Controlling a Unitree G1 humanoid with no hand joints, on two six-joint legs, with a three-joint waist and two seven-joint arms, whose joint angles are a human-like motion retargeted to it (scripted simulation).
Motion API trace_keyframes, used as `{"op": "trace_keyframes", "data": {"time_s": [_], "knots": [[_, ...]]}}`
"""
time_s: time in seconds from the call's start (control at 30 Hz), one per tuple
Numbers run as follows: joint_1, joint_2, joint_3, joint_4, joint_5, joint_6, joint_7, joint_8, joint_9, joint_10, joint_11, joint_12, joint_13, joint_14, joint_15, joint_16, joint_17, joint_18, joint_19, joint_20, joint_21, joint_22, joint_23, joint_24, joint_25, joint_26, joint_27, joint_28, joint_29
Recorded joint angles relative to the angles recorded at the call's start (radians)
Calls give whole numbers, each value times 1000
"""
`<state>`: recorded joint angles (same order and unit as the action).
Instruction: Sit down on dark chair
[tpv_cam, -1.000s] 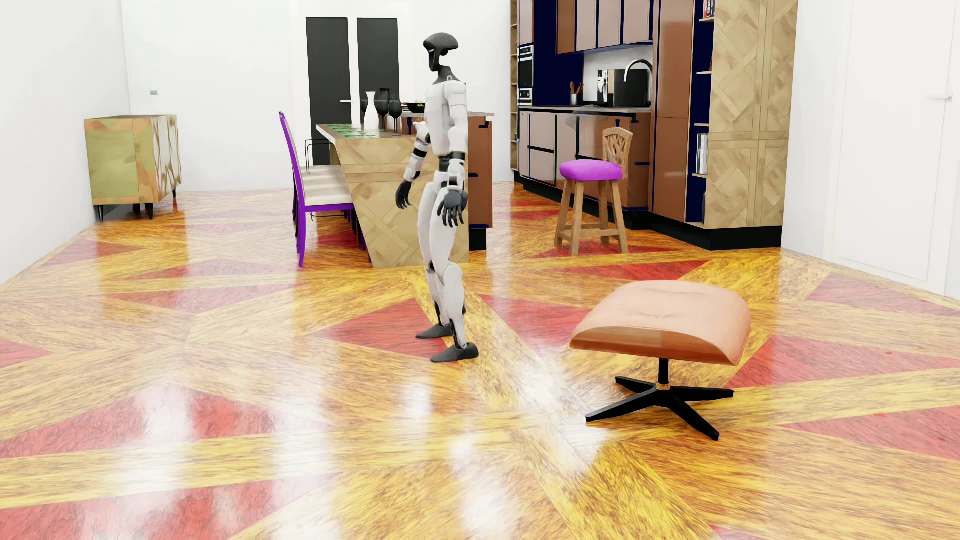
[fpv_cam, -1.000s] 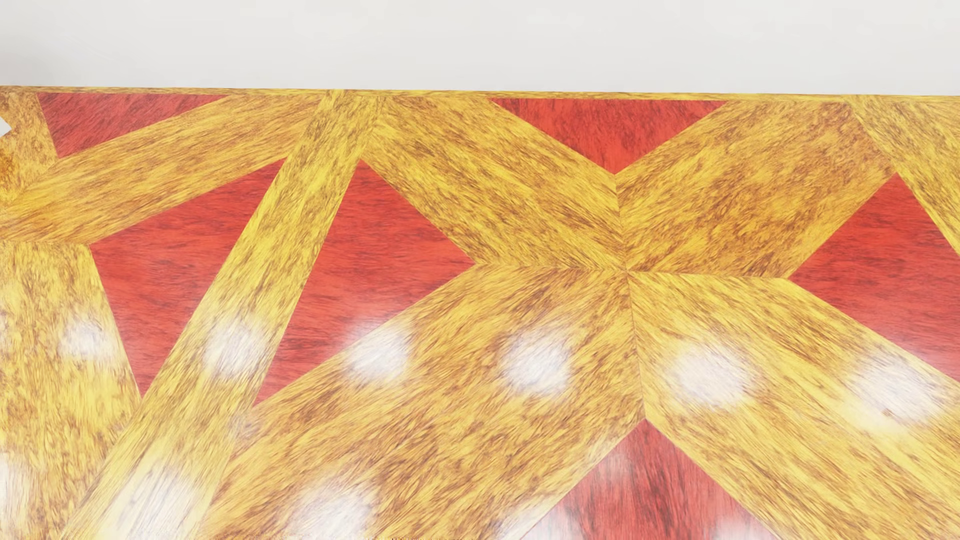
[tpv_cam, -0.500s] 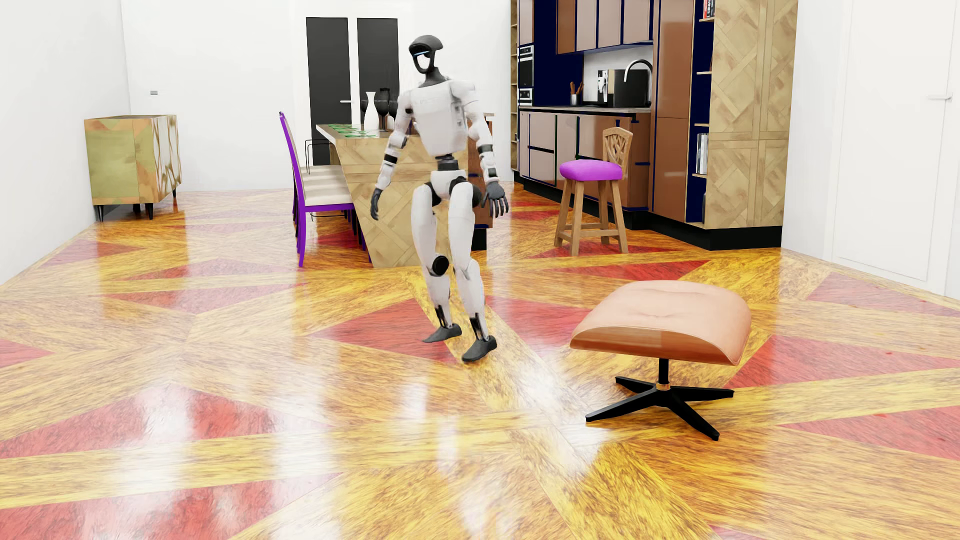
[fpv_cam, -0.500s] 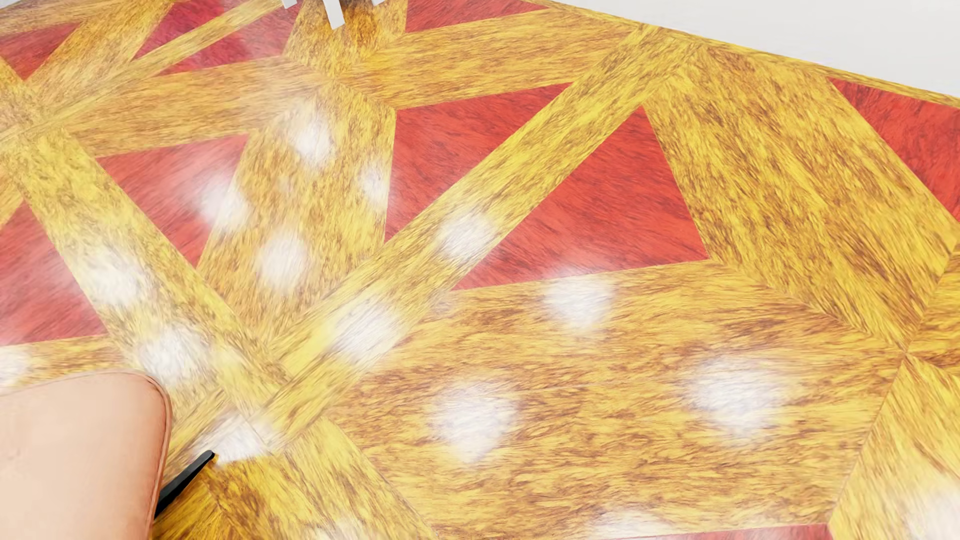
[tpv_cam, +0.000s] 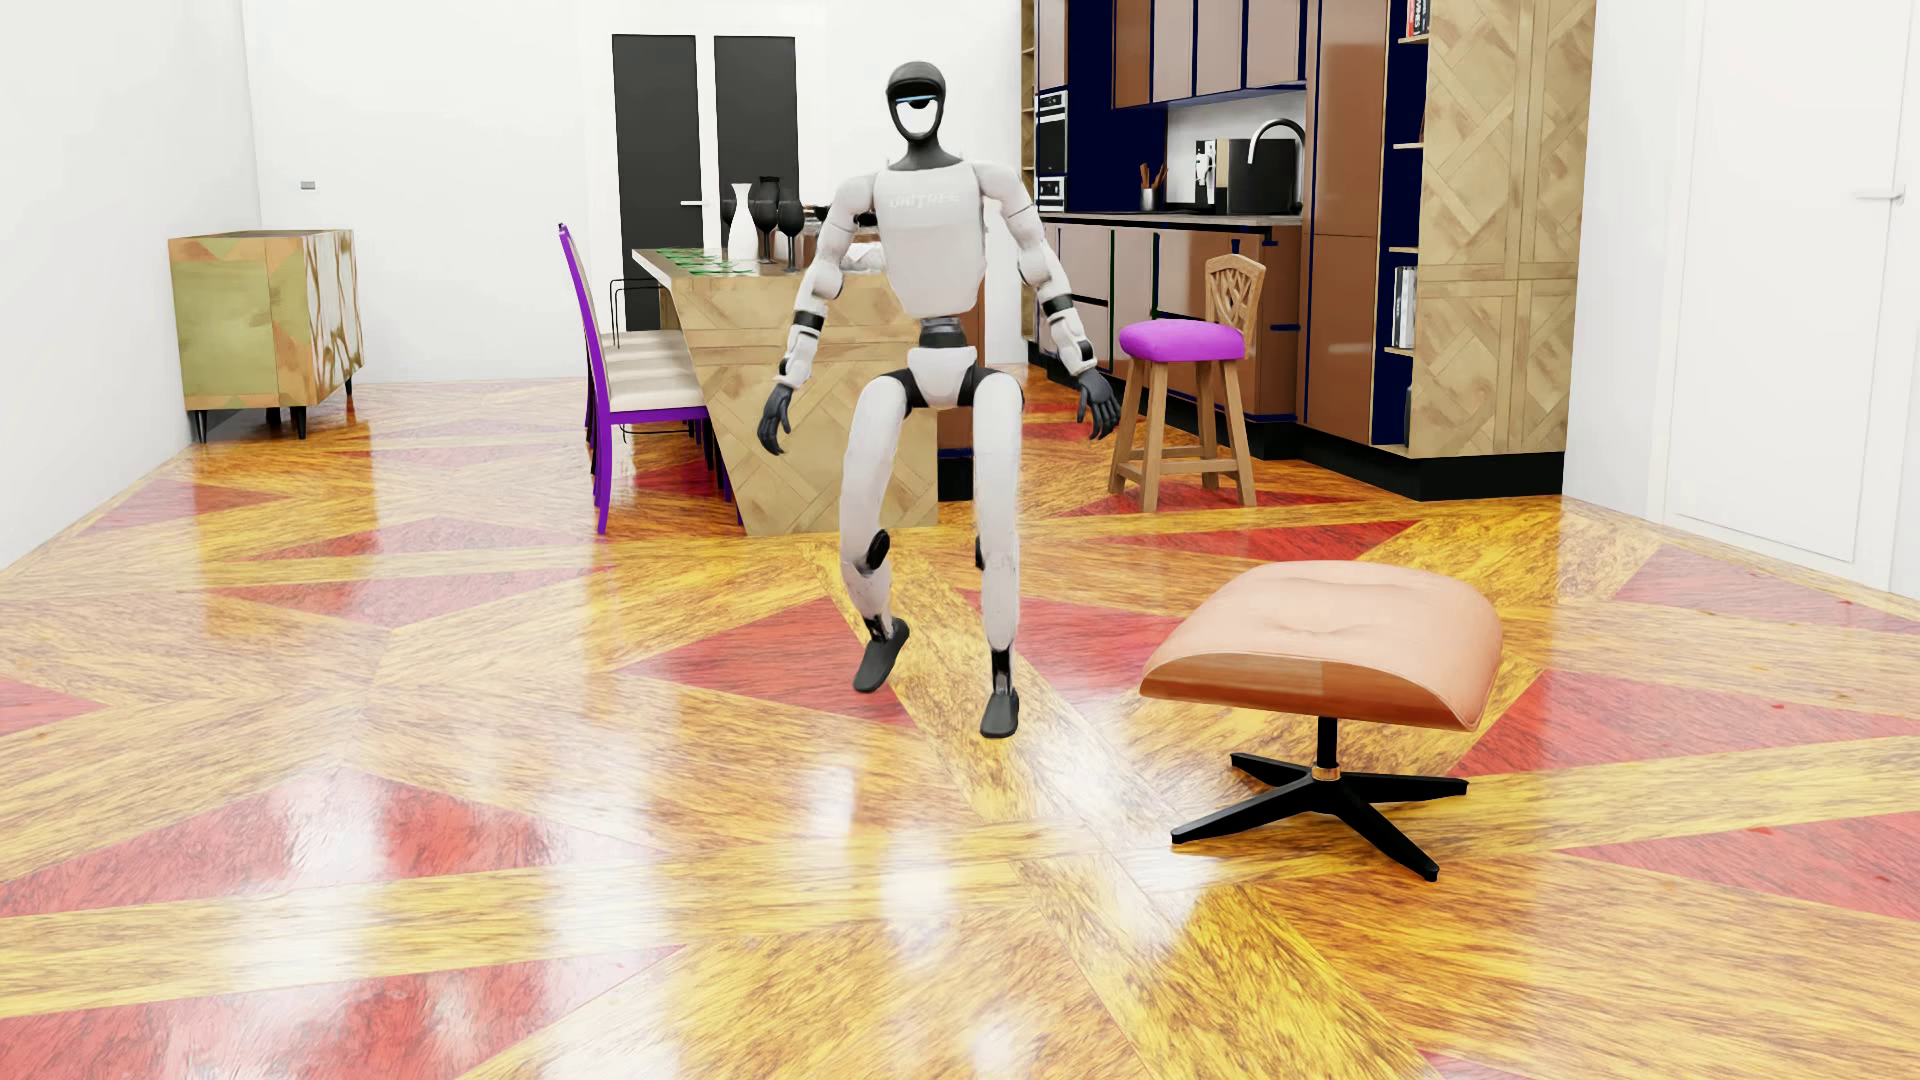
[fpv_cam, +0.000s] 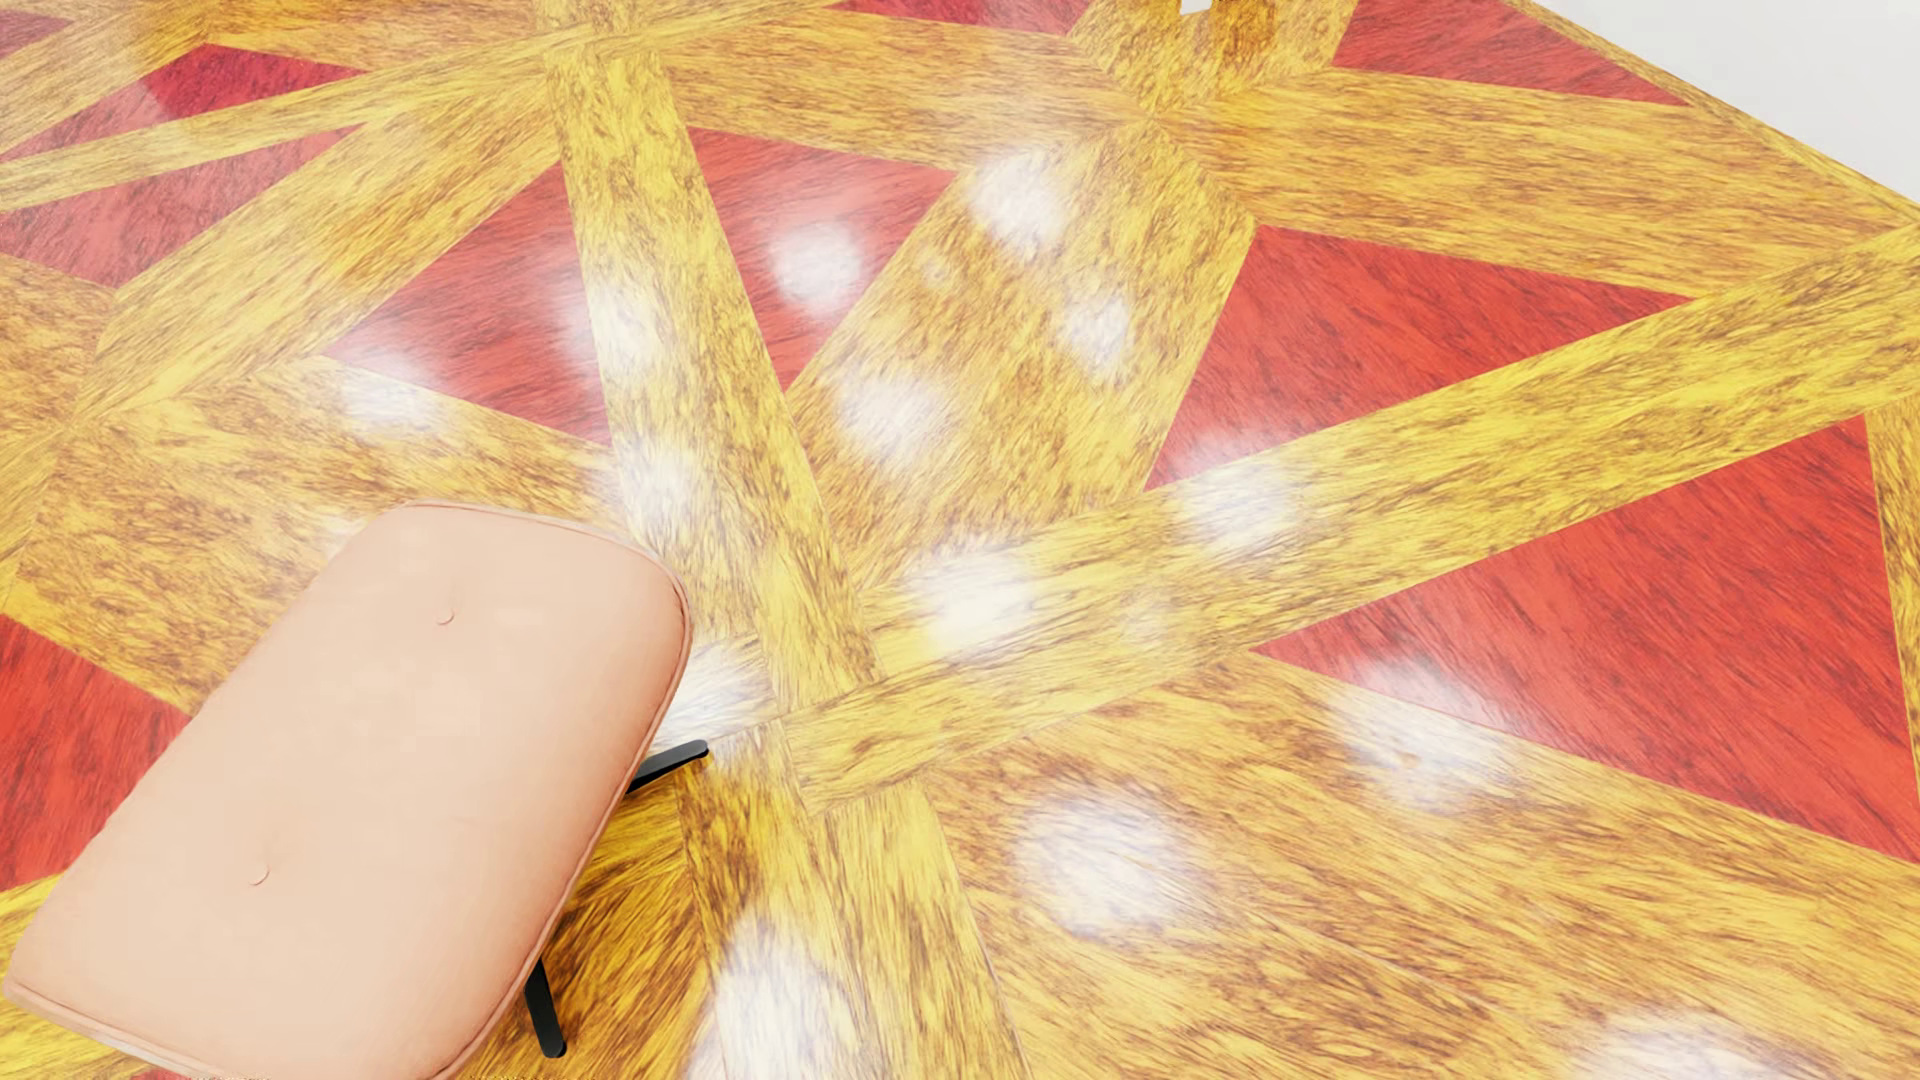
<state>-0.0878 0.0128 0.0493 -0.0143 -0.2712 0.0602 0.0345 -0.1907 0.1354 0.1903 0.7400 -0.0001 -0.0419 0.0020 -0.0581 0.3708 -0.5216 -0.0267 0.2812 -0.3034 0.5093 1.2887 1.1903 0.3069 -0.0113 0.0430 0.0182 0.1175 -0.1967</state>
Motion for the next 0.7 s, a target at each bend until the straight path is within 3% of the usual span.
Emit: {"op": "trace_keyframes", "data": {"time_s": [0.03, 0.07, 0.13, 0.27, 0.3, 0.33, 0.43, 0.47, 0.5, 0.53, 0.57, 0.6, 0.63, 0.7], "knots": [[37, -47, -19, -7, 40, 0, -10, 44, 6, -28, 54, -4, 0, -1, -41, 9, 12, 5, -48, -16, 10, 1, -1, -6, 17, 9, 1, 0, 5], [61, -101, -37, -10, 80, -1, -16, 86, 14, -35, 86, -12, -3, -13, -77, 17, 19, 9, -83, -41, 9, 1, -3, -12, 0, 7, 0, 0, 24], [77, -230, -66, -13, 144, -12, -13, 145, 21, -2, 91, -37, -4, -55, -101, 34, 31, 17, -46, -77, -15, -6, -14, -10, -45, 5, -5, -7, 53], [174, -363, -93, -29, 246, -18, -16, 160, 25, -44, -260, -83, -2, -103, -104, 39, 31, 21, -61, -131, -44, -39, 4, -7, -61, -5, -5, -4, 67], [202, -369, -95, -34, 262, -18, -11, 147, 27, -50, -348, -92, 2, -123, -100, 38, 27, 28, -90, -140, -60, -53, 4, -2, -62, -3, 0, -11, 74], [240, -367, -96, -40, 269, -18, -4, 133, 34, -56, -398, -97, 5, -139, -90, 37, 22, 32, -97, -148, -69, -63, 9, 3, -63, -7, 5, -13, 79], [334, -342, -99, -58, 262, -13, 21, 107, 16, -19, -371, -70, 30, -181, 9, 35, 11, 37, -9, -142, -100, -81, 15, 21, -64, -15, 11, -16, 84], [326, -302, -99, -49, 269, -5, 36, 96, -4, 59, -395, -53, 47, -203, 25, 36, 7, 29, -51, -130, -127, -86, 8, 31, -76, -13, 14, -23, 97], [284, -284, -98, -25, 287, 11, 43, 117, -15, 197, -384, -44, 51, -205, 30, 33, 8, -16, -73, -113, -127, -76, 10, 33, -76, -14, 11, -20, 89], [214, -252, -90, 15, 302, 23, 33, 132, -24, 384, -390, -30, 57, -159, 33, 30, 12, -113, -81, -110, -116, -59, 16, 19, -72, -13, 15, -10, 80], [143, -194, -74, 67, 312, 33, 44, 121, -22, 581, -424, -23, 69, -9, 38, 33, 12, -267, -120, -117, -118, -48, 6, 18, -83, -13, 19, -33, 92], [65, -140, -57, 110, 314, 40, 53, 105, -2, 754, -444, -34, 65, 26, 40, 37, 7, -277, -159, -103, -125, -48, -10, 33, -97, -10, 18, -51, 103], [-19, -111, -43, 129, 302, 37, 28, 106, 10, 856, -449, -43, 48, 8, 36, 37, 6, -253, -169, -96, -112, -48, -9, 48, -114, -9, 16, -48, 97], [-151, -64, -15, 142, 273, 25, -31, 115, 6, 879, -469, -32, 36, -20, 27, 34, 12, -203, -158, -92, -97, -50, -20, 58, -100, 1, 11, -29, 60]]}}
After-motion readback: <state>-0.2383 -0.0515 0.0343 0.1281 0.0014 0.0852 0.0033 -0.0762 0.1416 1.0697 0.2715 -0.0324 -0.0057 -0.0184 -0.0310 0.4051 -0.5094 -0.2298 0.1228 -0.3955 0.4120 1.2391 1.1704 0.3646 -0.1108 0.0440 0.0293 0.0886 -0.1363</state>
